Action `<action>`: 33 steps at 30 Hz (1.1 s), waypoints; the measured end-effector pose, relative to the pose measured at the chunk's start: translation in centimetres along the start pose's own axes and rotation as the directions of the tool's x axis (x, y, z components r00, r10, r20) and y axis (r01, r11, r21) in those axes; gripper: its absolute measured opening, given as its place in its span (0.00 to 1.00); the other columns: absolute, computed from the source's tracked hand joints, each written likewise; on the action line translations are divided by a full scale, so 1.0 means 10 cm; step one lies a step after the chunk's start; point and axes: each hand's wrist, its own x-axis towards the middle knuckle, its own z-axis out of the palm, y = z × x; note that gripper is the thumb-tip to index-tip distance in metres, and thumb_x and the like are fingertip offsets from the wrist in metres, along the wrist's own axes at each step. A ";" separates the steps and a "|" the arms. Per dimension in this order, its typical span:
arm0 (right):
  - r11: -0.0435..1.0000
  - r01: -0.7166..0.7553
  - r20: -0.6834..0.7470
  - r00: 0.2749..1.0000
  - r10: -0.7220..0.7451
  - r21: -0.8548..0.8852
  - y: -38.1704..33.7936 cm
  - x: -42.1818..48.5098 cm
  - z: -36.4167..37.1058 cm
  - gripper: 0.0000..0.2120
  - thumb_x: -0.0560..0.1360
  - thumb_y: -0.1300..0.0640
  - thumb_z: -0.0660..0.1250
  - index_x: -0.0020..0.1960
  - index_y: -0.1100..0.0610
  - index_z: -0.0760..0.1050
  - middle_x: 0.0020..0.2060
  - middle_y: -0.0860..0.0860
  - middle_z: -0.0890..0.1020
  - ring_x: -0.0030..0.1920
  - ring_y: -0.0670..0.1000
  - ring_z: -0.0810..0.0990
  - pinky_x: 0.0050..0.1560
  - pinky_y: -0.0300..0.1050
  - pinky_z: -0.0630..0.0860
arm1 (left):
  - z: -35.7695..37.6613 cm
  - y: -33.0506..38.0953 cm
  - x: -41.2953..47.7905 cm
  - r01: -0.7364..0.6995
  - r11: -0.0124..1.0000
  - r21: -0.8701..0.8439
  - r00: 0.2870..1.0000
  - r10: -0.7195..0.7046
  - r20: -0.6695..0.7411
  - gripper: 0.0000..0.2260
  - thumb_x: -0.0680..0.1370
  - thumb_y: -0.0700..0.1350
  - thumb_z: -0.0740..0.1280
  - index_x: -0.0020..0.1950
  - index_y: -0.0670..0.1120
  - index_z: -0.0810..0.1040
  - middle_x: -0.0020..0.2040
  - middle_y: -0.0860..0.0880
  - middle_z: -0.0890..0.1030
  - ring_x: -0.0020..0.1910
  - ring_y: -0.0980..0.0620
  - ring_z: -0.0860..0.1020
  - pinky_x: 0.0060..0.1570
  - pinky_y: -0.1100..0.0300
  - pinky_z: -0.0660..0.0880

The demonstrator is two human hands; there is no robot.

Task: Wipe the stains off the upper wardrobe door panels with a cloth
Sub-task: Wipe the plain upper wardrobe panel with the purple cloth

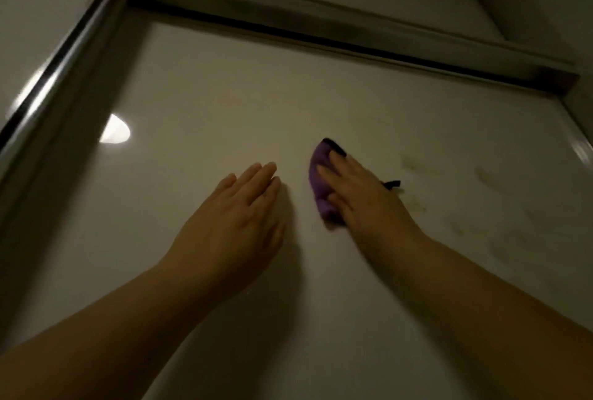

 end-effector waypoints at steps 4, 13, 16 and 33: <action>0.993 -0.076 -0.004 0.997 0.077 0.093 0.47 -0.32 -0.21 0.21 0.78 0.61 0.55 0.71 0.58 0.61 0.73 0.56 0.56 0.74 0.55 0.54 0.65 0.26 0.44 | 0.03 0.21 0.02 -0.030 0.999 0.016 0.999 0.030 0.019 0.30 0.75 0.58 0.46 0.72 0.43 0.62 0.73 0.45 0.60 0.69 0.52 0.55 0.65 0.50 0.49; 0.962 -0.274 -0.022 0.961 0.274 -0.008 0.69 0.27 -0.26 0.22 0.81 0.62 0.52 0.74 0.59 0.54 0.76 0.56 0.50 0.74 0.54 0.52 0.65 0.29 0.45 | 0.13 0.39 0.11 -0.020 0.999 0.038 1.000 0.020 0.012 0.28 0.76 0.56 0.49 0.70 0.42 0.66 0.71 0.43 0.65 0.69 0.49 0.59 0.64 0.45 0.54; 1.000 -0.020 0.022 1.000 0.019 0.017 0.52 -0.07 -0.20 0.22 0.81 0.60 0.55 0.74 0.57 0.56 0.75 0.53 0.52 0.74 0.51 0.50 0.61 0.25 0.36 | 0.18 0.47 0.13 -0.018 0.999 0.044 1.000 0.017 0.024 0.28 0.76 0.56 0.50 0.70 0.41 0.66 0.70 0.42 0.66 0.68 0.48 0.60 0.63 0.46 0.55; 0.998 0.056 -0.026 0.998 -0.055 0.039 0.58 -0.24 -0.11 0.22 0.80 0.57 0.56 0.73 0.56 0.59 0.75 0.54 0.56 0.75 0.55 0.52 0.72 0.43 0.44 | 0.30 0.63 0.12 0.035 0.999 0.018 0.998 -0.036 0.058 0.31 0.75 0.58 0.41 0.74 0.45 0.54 0.75 0.47 0.54 0.73 0.50 0.51 0.68 0.54 0.47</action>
